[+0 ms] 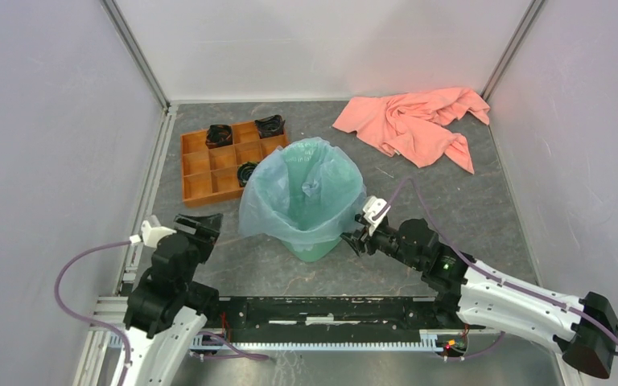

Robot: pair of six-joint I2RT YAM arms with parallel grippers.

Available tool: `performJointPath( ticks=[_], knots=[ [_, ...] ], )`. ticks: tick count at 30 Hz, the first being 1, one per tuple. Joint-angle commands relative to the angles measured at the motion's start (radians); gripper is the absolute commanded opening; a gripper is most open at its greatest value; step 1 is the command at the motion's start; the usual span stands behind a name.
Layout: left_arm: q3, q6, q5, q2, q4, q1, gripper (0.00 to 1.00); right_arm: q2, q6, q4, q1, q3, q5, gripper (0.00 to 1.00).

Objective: Put the trash bags into the trash bin

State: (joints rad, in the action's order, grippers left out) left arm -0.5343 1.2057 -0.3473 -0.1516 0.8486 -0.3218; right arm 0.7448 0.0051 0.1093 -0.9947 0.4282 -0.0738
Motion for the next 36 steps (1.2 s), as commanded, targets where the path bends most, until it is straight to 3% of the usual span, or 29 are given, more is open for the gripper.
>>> performJointPath(
  ticks=[1, 4, 9, 10, 15, 17, 21, 24, 28, 32, 34, 36],
  knots=[
    [-0.137, -0.072, -0.132, 0.043, 0.1, 0.003, 0.83, 0.019, -0.007, 0.127, -0.002, -0.053, 0.055, 0.51],
    [-0.228, -0.156, -0.191, 0.056, 0.11, 0.004, 0.83, 0.046, 0.037, 0.154, -0.004, -0.088, 0.092, 0.4],
    [-0.408, -0.286, -0.247, 0.011, 0.101, 0.003, 0.84, 0.049, 0.106, 0.116, -0.003, -0.098, 0.186, 0.4],
    [-0.437, -0.311, -0.245, 0.004, 0.096, 0.003, 0.84, 0.042, 0.111, 0.083, -0.004, -0.08, 0.194, 0.41],
    [-0.604, -0.456, -0.197, -0.058, 0.108, 0.001, 0.88, -0.001, 0.074, -0.212, -0.004, 0.12, 0.152, 0.72],
    [-0.671, -0.511, -0.195, -0.086, 0.132, 0.0, 0.9, -0.024, 0.043, -0.332, -0.003, 0.213, 0.107, 0.78],
    [-0.771, -0.598, -0.18, -0.126, 0.141, -0.007, 0.95, -0.071, 0.003, -0.524, -0.003, 0.388, -0.029, 0.88],
    [-0.808, -0.629, -0.148, -0.146, 0.134, -0.011, 0.97, -0.091, -0.023, -0.601, -0.003, 0.478, -0.157, 0.89],
    [-0.817, -0.638, -0.1, -0.152, 0.122, -0.017, 1.0, -0.063, -0.025, -0.641, -0.004, 0.587, -0.49, 0.88],
    [-0.833, -0.652, -0.028, -0.155, 0.104, -0.021, 1.0, 0.001, -0.019, -0.555, -0.001, 0.61, -0.8, 0.88],
    [-0.851, -0.658, -0.005, -0.166, 0.102, -0.022, 1.0, 0.052, -0.041, -0.452, 0.024, 0.602, -0.818, 0.88],
    [-0.874, -0.663, 0.011, -0.183, 0.105, -0.023, 1.0, 0.125, -0.027, -0.365, 0.113, 0.611, -0.735, 0.89]
  ],
)
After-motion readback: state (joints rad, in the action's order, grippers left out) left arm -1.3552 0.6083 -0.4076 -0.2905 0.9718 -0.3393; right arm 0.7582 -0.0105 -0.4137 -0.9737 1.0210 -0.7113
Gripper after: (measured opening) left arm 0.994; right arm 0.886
